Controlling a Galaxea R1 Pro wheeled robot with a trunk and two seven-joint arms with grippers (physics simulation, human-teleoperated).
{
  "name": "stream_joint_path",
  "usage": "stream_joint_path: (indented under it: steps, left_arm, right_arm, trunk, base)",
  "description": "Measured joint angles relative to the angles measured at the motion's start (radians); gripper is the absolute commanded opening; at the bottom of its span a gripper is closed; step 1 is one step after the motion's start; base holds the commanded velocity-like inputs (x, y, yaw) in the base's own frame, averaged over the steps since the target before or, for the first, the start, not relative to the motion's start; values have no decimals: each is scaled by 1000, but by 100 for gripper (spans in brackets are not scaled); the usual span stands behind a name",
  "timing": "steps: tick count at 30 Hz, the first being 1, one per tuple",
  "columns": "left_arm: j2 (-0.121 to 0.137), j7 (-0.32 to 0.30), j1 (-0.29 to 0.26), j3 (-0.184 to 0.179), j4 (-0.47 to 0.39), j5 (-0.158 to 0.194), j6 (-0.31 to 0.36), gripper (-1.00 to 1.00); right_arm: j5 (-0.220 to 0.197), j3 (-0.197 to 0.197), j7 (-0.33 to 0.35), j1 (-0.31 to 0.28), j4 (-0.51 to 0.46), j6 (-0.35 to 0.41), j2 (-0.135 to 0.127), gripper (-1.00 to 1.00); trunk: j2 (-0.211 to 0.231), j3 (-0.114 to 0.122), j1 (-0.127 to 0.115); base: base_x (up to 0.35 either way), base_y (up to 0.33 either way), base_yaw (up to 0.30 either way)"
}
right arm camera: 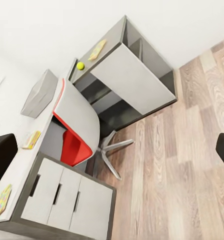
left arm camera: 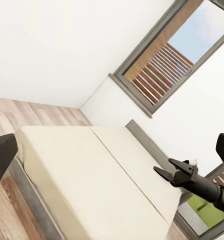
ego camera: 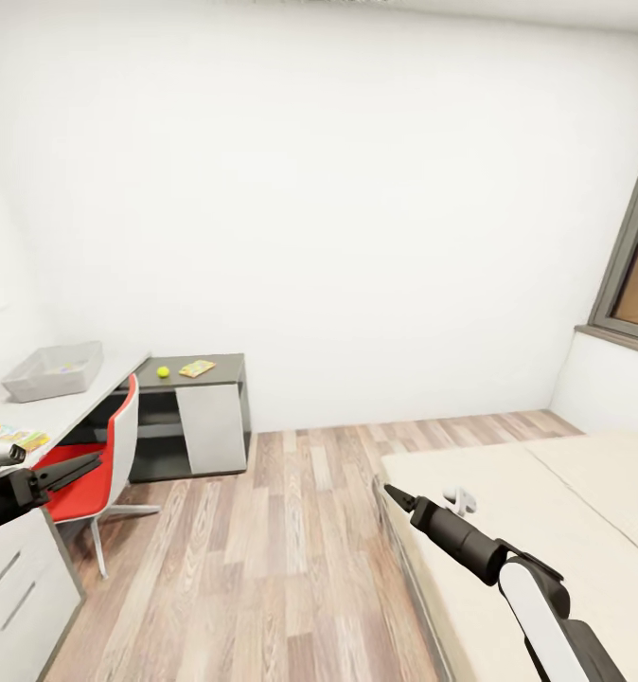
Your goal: Put all the toys in the child's room - the three board games (two on the bed and one on the table), the two jigsaw puzzles on the table, and the tennis ball on the table - inside the toy box on the table in the child's room.
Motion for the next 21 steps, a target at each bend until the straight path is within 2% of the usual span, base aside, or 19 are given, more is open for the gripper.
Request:
stream_joint_path:
  steps: [9,21]
  left_arm:
    - [0,0,0,0,0,0,0,100]
    - [0,0,0,1,0,3,0,100]
  right_arm:
    - [0,-1,1,0,0,1,0,100]
    - [0,-2,2,0,-1,1,0,100]
  trunk:
    - [0,10,0]
    - [0,12,0]
  base:
    - [-36,-79,192]
    - [-60,-73,24]
